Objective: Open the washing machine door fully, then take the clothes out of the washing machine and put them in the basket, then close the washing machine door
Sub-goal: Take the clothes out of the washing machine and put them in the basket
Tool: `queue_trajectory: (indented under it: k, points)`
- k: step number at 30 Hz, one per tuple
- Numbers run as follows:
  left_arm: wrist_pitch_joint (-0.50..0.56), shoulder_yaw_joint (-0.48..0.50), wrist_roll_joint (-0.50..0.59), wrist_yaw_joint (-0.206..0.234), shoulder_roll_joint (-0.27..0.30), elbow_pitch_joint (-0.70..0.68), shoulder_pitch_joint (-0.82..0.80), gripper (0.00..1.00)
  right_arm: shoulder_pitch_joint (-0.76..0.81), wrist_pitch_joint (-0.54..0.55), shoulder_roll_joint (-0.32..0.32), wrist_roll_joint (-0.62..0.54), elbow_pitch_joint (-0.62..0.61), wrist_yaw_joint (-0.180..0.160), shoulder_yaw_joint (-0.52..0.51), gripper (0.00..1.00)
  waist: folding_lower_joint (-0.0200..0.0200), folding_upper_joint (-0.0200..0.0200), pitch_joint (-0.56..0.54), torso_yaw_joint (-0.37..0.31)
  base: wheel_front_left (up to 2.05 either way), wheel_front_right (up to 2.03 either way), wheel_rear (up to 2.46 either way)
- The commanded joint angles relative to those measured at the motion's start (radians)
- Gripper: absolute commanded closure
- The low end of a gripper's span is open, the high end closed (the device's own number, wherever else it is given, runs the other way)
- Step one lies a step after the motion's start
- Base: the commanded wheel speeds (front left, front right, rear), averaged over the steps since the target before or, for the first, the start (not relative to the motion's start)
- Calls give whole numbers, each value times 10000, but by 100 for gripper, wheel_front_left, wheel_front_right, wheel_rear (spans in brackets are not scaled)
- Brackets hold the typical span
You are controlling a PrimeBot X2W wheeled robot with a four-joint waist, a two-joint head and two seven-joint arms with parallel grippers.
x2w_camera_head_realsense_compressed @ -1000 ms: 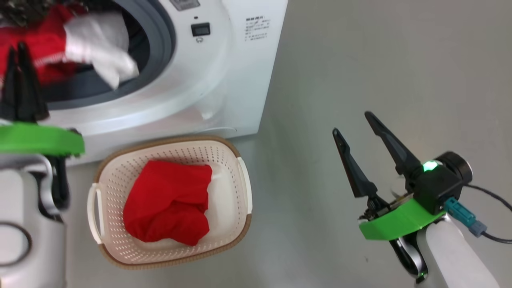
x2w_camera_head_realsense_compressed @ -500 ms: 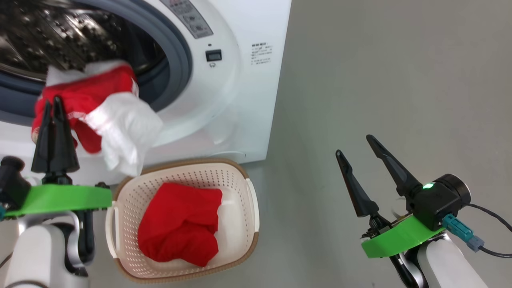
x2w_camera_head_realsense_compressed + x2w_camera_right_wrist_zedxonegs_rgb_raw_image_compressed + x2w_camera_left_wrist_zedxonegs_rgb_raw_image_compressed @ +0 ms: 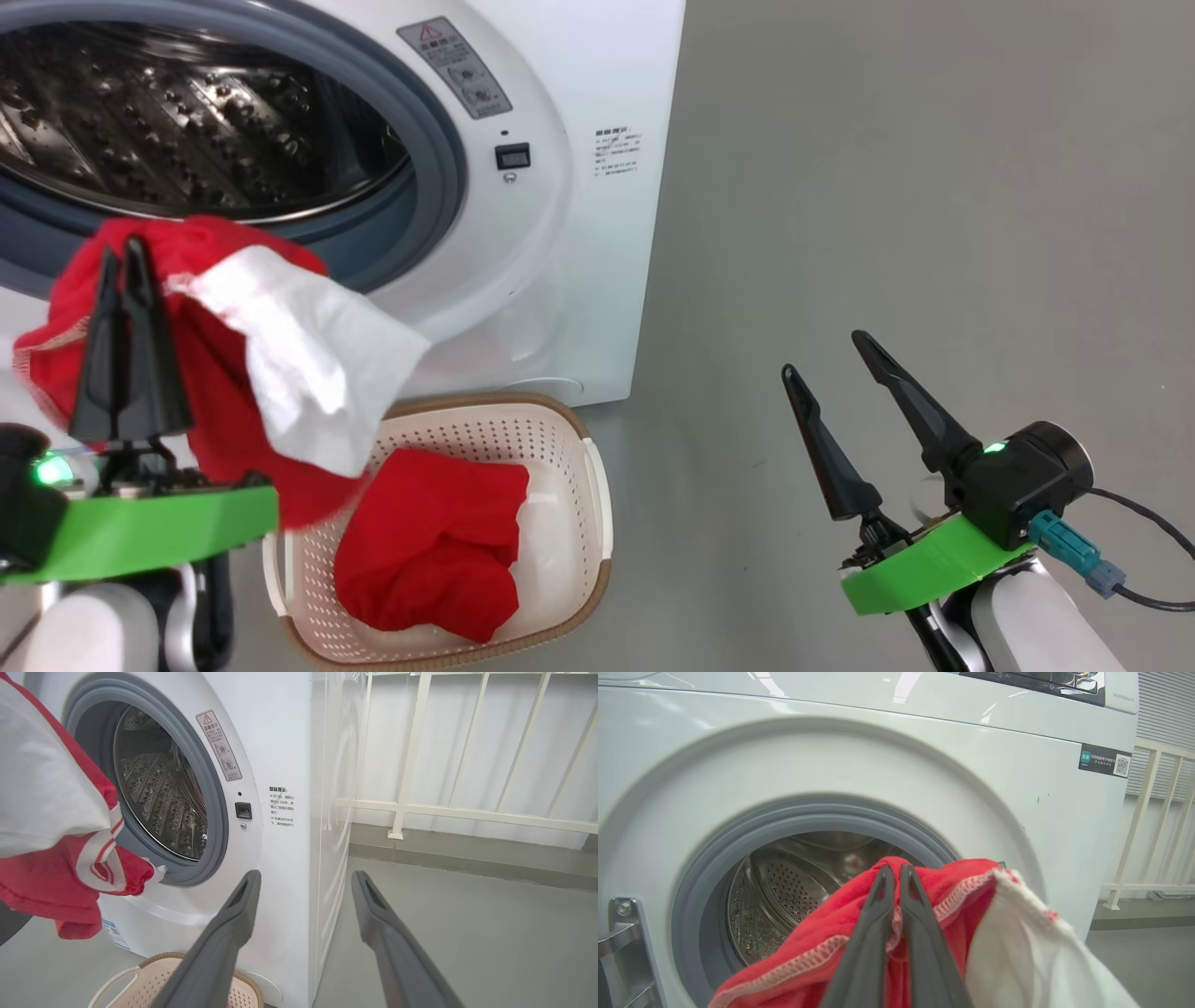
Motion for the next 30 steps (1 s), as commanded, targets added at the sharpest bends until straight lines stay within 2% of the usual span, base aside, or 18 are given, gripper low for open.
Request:
queue_trajectory:
  k: [1, 6, 13, 19, 24, 30]
  points:
    - [101, 250, -60, 84, 138, -348, 115, 100, 71, -65, 32, 89, -249, 62, 205, 0, 0, 0, 51, 18, 0, 0, 0]
    - [372, 30, -337, 40, -78, -48, 362, 100, 0, -65, 26, 104, -273, 62, 236, 0, 0, 0, 301, 10, 0, 0, 0]
    - [636, -340, -712, 34, -372, 1060, 325, 100, -181, -65, -24, 19, -216, 62, 221, 0, 0, 0, 760, -64, 0, 0, 0]
    - [786, -618, -1043, -12, -533, 2718, -104, 100, -342, -65, -22, -30, -235, 62, 216, 0, 0, 0, 1205, -135, 0, 0, 0]
    - [991, -681, -1541, -90, -638, 4590, -788, 100, -493, -65, -14, -13, -193, 62, 269, 0, 0, 0, 1610, -213, 0, 0, 0]
    - [1080, -887, -1637, -241, -644, 6673, -1692, 100, -749, -65, 53, -78, -154, 62, 368, 0, 0, 0, 2077, -399, 0, 0, 0]
